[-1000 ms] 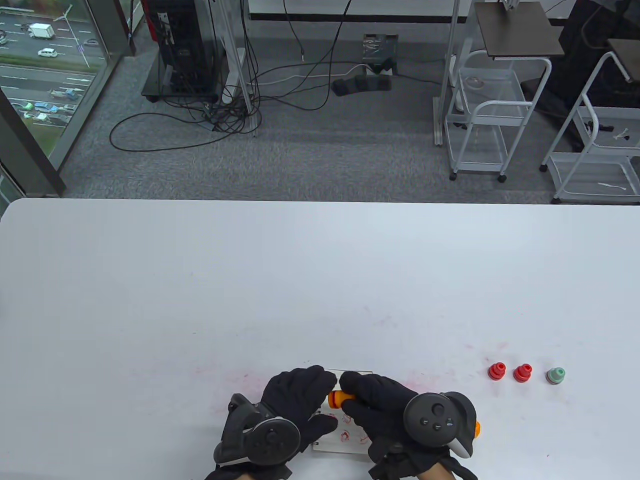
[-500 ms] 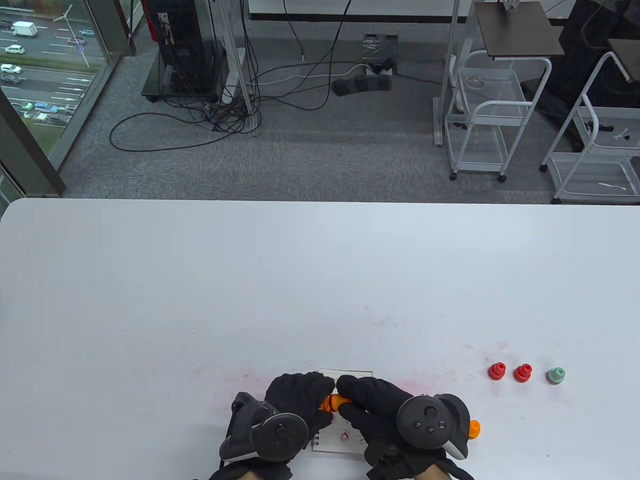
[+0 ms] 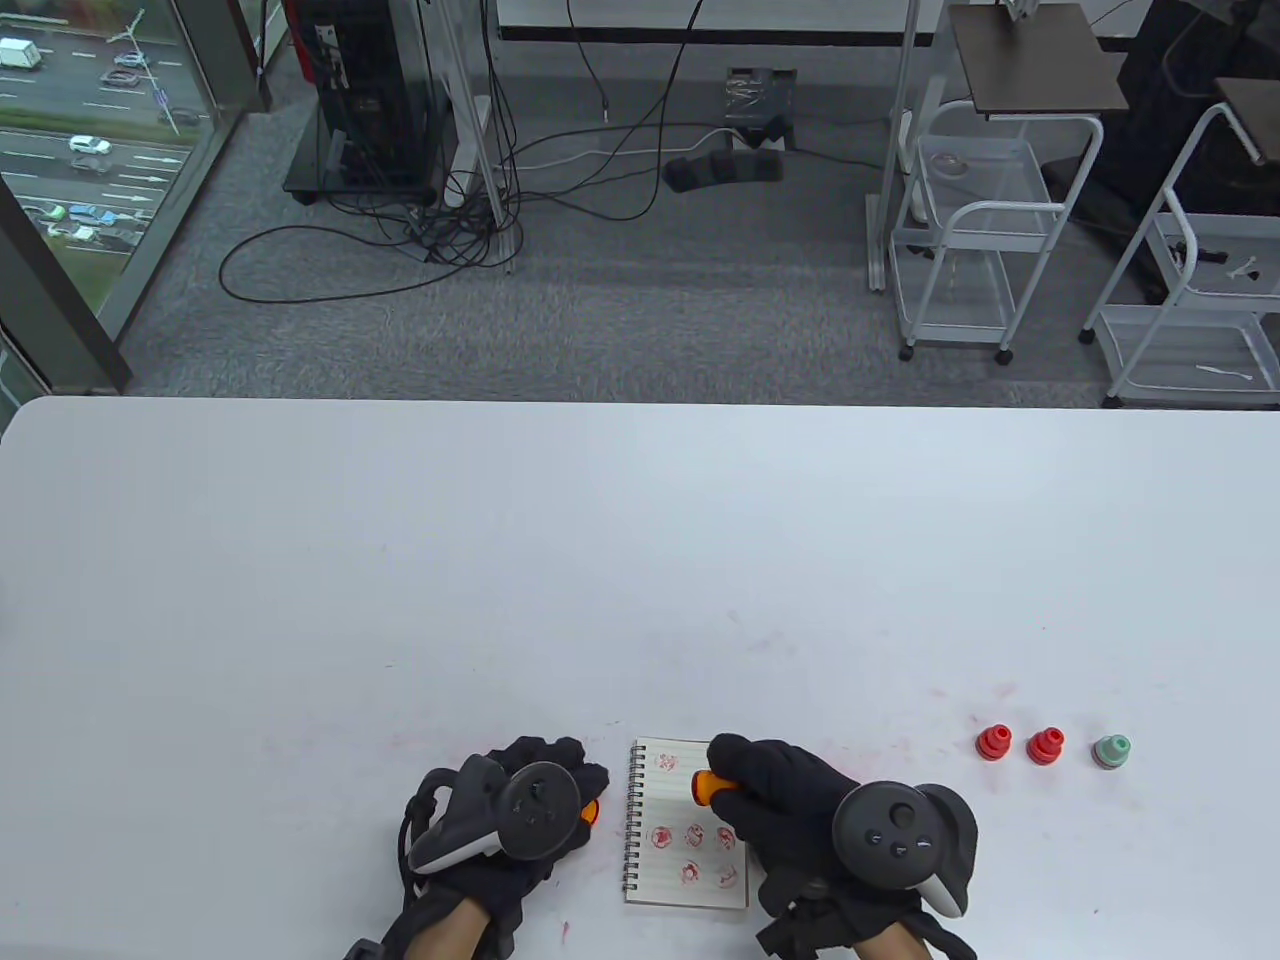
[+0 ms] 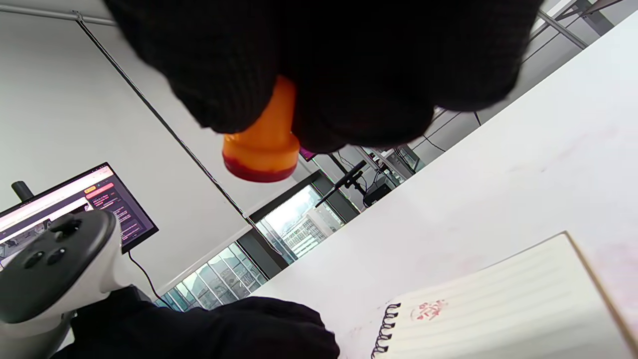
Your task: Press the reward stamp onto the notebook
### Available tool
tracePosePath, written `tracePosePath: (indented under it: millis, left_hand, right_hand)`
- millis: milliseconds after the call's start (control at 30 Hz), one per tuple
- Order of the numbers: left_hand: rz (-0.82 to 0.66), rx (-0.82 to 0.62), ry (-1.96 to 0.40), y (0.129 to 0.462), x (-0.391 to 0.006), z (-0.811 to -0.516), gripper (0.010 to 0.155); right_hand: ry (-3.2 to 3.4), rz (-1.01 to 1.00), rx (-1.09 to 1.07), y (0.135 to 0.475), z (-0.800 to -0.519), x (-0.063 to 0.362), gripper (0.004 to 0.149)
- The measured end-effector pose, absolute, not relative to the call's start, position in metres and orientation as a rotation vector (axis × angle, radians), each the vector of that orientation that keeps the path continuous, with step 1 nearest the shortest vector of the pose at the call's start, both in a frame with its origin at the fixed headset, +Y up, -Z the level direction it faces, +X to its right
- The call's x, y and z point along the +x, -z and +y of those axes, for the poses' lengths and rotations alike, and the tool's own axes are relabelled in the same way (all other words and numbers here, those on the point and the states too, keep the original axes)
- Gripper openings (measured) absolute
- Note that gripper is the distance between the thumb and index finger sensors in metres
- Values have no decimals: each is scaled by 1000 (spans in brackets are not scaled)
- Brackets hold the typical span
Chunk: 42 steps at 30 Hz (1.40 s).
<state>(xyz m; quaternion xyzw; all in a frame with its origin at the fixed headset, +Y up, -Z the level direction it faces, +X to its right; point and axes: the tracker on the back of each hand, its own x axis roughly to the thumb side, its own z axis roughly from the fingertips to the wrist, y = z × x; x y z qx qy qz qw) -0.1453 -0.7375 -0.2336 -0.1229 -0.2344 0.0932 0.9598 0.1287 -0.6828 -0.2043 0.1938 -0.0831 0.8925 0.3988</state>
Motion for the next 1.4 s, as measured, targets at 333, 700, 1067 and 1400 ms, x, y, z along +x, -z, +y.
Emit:
tracePosePath:
  millis: [333,700,1067,1400]
  left_hand:
    - [-442,-257,-168,237,-153,-739,63]
    - [-473,-141,-239,231,-159,-715,73]
    - [-490,-53,-260,222,-167,-697,75]
    - [-485,-61,-249,222,-166,-697,74]
  right_hand:
    - [-2340,-232,496,204,-681,131,47]
    - [-2618,-203,432,204,-682,143,44]
    - [-2984,33,578,205,-705,125,42]
    - [-3136,225,622,208,-721,108,41]
